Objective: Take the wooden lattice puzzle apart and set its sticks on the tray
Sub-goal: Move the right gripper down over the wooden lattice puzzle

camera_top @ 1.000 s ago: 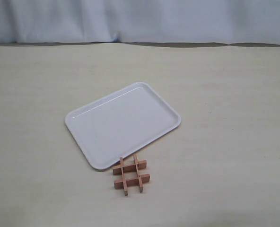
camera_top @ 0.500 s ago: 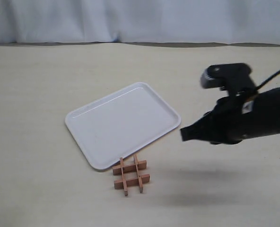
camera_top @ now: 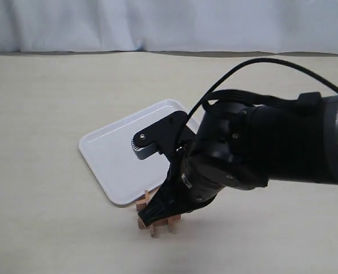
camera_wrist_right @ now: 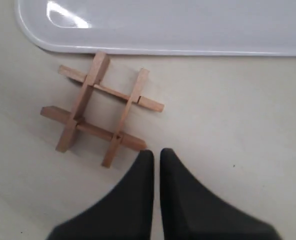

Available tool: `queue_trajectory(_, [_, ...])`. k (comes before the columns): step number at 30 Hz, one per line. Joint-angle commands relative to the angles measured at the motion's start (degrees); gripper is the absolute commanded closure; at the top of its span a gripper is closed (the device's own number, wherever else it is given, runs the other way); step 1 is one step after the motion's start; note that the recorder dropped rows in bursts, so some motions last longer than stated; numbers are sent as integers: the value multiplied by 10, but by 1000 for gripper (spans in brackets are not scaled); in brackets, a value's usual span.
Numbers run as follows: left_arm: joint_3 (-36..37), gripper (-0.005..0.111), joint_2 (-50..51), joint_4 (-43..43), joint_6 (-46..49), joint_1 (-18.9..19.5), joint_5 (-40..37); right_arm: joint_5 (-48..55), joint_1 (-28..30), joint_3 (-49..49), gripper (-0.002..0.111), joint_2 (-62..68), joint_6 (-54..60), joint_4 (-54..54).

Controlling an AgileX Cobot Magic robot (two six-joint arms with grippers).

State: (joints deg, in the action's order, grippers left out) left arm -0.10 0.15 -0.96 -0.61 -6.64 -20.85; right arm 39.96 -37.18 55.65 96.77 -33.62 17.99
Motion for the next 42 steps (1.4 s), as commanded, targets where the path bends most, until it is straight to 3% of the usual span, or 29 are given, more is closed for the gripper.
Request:
queue_trajectory(1, [1,107,-2,0,3,-1,6,9,-3,4,89,16,-4,-49])
queue_trajectory(6, [1,107,-2,0,3,-1,6,7,-3,4,63,37,14,-98])
queue_trajectory(25, [1,107,-2,0,3,-1,6,-55,-3,1,65,97,-6,-137])
queue_trajectory(28, [1,107,-2,0,3,-1,6,-64,-3,1,72,97,-13,-140])
queue_trajectory(34, [1,107,-2,0,3,-1,6,-64,-3,1,104,97,-16,-140])
queue_trajectory(42, [1,107,-2,0,3,-1,6,-49,-3,6,104,83,-24,-140])
